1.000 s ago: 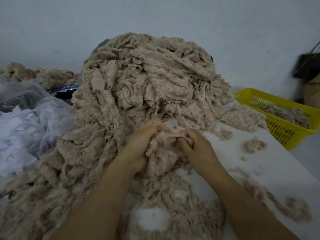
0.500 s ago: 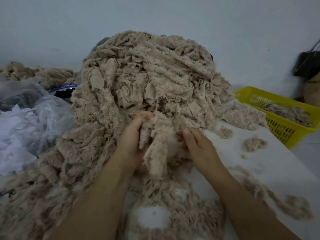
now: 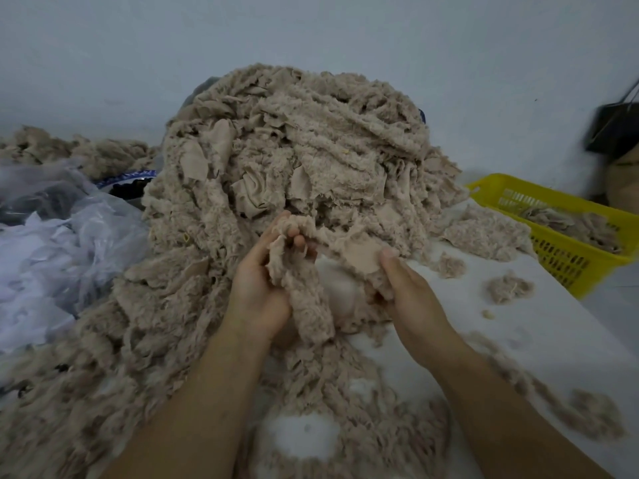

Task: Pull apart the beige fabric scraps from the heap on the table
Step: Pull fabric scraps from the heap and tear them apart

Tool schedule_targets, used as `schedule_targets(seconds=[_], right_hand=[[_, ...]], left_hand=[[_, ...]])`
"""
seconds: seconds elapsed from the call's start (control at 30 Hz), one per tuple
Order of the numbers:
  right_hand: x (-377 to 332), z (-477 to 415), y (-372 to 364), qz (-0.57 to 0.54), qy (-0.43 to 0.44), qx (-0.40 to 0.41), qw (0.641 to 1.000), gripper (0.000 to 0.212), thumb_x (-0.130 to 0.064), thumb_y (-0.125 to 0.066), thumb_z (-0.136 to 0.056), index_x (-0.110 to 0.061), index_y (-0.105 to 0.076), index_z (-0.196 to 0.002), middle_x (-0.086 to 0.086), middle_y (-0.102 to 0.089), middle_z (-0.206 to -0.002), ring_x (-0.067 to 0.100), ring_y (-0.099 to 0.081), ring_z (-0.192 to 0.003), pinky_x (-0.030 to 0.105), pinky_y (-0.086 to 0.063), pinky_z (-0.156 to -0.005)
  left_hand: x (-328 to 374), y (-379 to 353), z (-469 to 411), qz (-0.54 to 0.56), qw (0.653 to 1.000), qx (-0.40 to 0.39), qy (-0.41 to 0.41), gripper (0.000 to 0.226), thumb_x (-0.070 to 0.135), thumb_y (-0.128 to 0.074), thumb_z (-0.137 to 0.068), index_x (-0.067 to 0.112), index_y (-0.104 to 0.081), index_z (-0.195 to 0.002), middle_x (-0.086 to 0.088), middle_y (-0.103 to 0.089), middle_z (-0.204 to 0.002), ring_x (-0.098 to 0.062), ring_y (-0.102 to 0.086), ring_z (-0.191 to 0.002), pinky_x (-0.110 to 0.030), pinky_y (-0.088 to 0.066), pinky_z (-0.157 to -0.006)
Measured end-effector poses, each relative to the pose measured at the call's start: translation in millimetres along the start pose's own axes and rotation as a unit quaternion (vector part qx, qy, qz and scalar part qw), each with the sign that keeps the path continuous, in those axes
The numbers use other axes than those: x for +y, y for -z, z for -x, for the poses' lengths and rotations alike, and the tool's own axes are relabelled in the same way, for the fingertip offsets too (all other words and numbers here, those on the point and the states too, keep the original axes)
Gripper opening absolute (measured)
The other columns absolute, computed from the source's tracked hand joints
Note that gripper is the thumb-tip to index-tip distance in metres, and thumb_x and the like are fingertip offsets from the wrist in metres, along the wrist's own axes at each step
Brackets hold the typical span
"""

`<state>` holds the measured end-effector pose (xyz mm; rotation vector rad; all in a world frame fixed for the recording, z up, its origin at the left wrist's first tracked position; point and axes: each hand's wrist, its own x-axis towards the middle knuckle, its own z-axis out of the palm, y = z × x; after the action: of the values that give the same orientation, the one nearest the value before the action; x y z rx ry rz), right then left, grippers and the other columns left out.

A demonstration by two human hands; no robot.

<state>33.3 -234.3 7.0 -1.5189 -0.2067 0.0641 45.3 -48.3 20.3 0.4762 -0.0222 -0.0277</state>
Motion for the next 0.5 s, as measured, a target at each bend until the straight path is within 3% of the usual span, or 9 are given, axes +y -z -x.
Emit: schedule_targets(seconds=[0.07, 0.1, 0.17, 0.23, 0.3, 0.4, 0.5], right_hand=[[2.6, -0.7, -3.1, 0.025, -0.023, -0.013, 0.999, 0.030, -0.056, -0.046, -0.095, -0.042, -0.072, -0.089, -0.025, -0.070, -0.079, -0.004, -0.065, -0.075, 0.014, -0.047, -0.069], [5.1, -1.4, -4.2, 0.028, -0.039, -0.025, 0.999, 0.029, -0.055, -0.047, -0.097, -0.040, -0.069, -0.109, -0.024, -0.072, -0.101, -0.004, -0.066, -0.093, 0.016, -0.049, -0.079], [8.4, 0.1, -5.2, 0.022, -0.045, -0.040, 0.998, 0.037, -0.067, -0.048, -0.090, -0.046, -0.061, -0.117, -0.025, -0.061, -0.129, -0.002, -0.056, -0.118, 0.026, -0.045, -0.099], [4.5, 5.1, -10.4, 0.049, -0.018, -0.079, 0.995, 0.045, -0.088, -0.048, -0.072, -0.063, -0.055, -0.109, -0.040, -0.058, -0.119, -0.017, -0.053, -0.112, 0.013, -0.045, -0.092], [2.6, 5.1, -12.4, 0.114, -0.011, -0.091, 0.989, 0.050, -0.091, -0.054, -0.064, -0.068, -0.046, -0.108, -0.048, -0.057, -0.108, -0.024, -0.055, -0.100, 0.004, -0.046, -0.075], [9.6, -2.3, -8.8, 0.160, 0.012, -0.051, 0.986, 0.030, -0.064, -0.058, -0.088, -0.060, -0.044, -0.115, -0.045, -0.057, -0.103, -0.022, -0.056, -0.096, 0.002, -0.046, -0.069], [15.7, -6.2, -3.1, 0.150, 0.001, -0.014, 0.989, 0.012, -0.044, -0.052, -0.099, -0.054, -0.055, -0.106, -0.025, -0.069, -0.102, -0.001, -0.066, -0.096, 0.022, -0.056, -0.079]], left_hand=[[-3.1, -3.1, 2.4, -0.002, 1.000, -0.017, 0.011, 0.032, 0.014, -0.058, -0.087, 0.004, -0.067, -0.116, -0.007, -0.072, -0.098, -0.014, -0.071, -0.089, -0.033, -0.048, -0.105], [-5.0, -5.5, 4.2, -0.009, 0.999, -0.032, 0.019, 0.038, 0.015, -0.056, -0.090, 0.002, -0.063, -0.125, -0.010, -0.071, -0.111, -0.017, -0.070, -0.101, -0.034, -0.047, -0.107], [-8.9, -11.2, 7.8, -0.035, 0.996, -0.070, 0.033, 0.045, 0.018, -0.051, -0.095, 0.003, -0.054, -0.138, -0.014, -0.062, -0.135, -0.023, -0.060, -0.124, -0.039, -0.046, -0.109], [-13.6, -16.6, 10.8, -0.092, 0.990, -0.094, 0.041, 0.047, 0.025, -0.050, -0.096, 0.008, -0.052, -0.141, -0.011, -0.057, -0.143, -0.024, -0.053, -0.134, -0.040, -0.043, -0.110], [-18.7, -18.1, 11.8, -0.168, 0.980, -0.100, 0.035, 0.051, 0.032, -0.048, -0.094, 0.013, -0.052, -0.141, -0.004, -0.059, -0.142, -0.019, -0.052, -0.134, -0.035, -0.043, -0.109], [-23.7, -15.7, 11.7, -0.238, 0.964, -0.116, 0.034, 0.052, 0.041, -0.041, -0.096, 0.018, -0.052, -0.141, -0.001, -0.058, -0.143, -0.015, -0.052, -0.134, -0.033, -0.042, -0.111], [-24.1, -11.5, 8.3, -0.270, 0.958, -0.090, 0.024, 0.050, 0.045, -0.040, -0.097, 0.020, -0.057, -0.136, 0.000, -0.063, -0.136, -0.016, -0.058, -0.127, -0.033, -0.046, -0.107]])
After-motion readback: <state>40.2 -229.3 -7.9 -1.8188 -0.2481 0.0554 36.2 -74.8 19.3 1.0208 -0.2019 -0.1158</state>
